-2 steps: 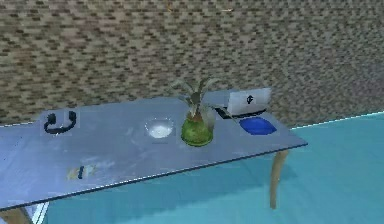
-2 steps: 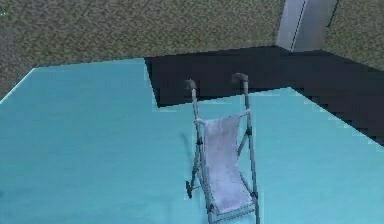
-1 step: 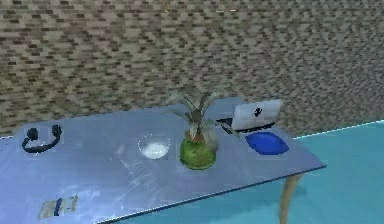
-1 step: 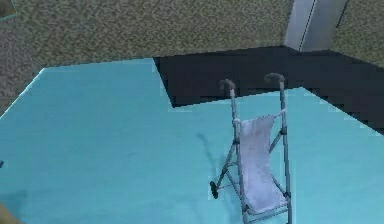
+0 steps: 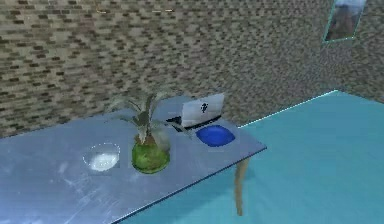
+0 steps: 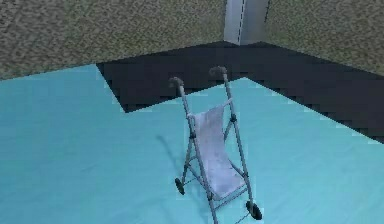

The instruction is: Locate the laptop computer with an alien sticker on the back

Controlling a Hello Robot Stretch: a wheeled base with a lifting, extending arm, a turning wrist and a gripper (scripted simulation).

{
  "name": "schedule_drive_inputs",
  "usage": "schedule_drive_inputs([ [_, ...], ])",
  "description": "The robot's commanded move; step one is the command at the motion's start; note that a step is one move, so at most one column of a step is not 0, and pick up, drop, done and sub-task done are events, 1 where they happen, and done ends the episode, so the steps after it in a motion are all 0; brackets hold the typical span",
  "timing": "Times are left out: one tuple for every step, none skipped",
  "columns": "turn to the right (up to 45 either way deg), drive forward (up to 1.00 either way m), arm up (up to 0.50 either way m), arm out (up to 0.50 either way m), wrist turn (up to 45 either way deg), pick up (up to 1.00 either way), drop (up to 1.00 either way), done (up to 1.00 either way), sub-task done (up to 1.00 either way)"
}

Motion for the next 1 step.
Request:
schedule_drive_inputs([
  [0.0, 0.00, 0.00, 0.00, 0.0, 0.00, 0.00, 1.00, 0.00],
])
